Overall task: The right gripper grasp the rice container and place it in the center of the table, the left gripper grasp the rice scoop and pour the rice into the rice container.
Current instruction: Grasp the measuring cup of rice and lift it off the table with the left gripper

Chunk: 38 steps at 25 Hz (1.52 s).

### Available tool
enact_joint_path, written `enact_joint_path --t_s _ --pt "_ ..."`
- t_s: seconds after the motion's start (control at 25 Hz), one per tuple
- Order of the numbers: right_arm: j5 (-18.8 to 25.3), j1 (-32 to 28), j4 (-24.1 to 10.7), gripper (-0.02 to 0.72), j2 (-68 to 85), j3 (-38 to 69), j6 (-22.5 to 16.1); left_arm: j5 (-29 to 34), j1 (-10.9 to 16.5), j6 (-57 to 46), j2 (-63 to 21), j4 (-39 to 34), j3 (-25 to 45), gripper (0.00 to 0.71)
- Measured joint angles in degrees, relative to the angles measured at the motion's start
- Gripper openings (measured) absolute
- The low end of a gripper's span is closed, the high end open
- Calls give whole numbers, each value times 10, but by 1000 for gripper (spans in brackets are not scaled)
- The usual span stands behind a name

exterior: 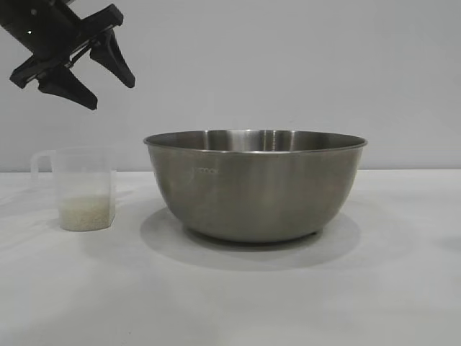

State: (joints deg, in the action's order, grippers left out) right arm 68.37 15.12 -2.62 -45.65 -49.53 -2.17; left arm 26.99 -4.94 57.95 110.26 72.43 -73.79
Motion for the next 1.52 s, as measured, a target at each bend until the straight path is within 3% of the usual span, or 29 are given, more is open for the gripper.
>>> enact_joint_path --t_s 0.32,0.44,0.76,1.16,1.36,1.52 --pt "-32 0 14 578 246 165 0 0 0 0 0 0 0 438" --pt "-37 0 17 578 322 210 17 0 0 0 0 0 0 438" --pt "-33 0 18 578 460 215 30 1 0 0 0 0 0 438" --pt "-32 0 27 578 466 215 30 43 0 8 0 -5 0 438" --pt "-32 0 29 578 466 215 31 74 0 -9 -5 -90 0 438" --pt "-32 0 29 578 466 215 30 91 0 -82 -39 -209 0 438"
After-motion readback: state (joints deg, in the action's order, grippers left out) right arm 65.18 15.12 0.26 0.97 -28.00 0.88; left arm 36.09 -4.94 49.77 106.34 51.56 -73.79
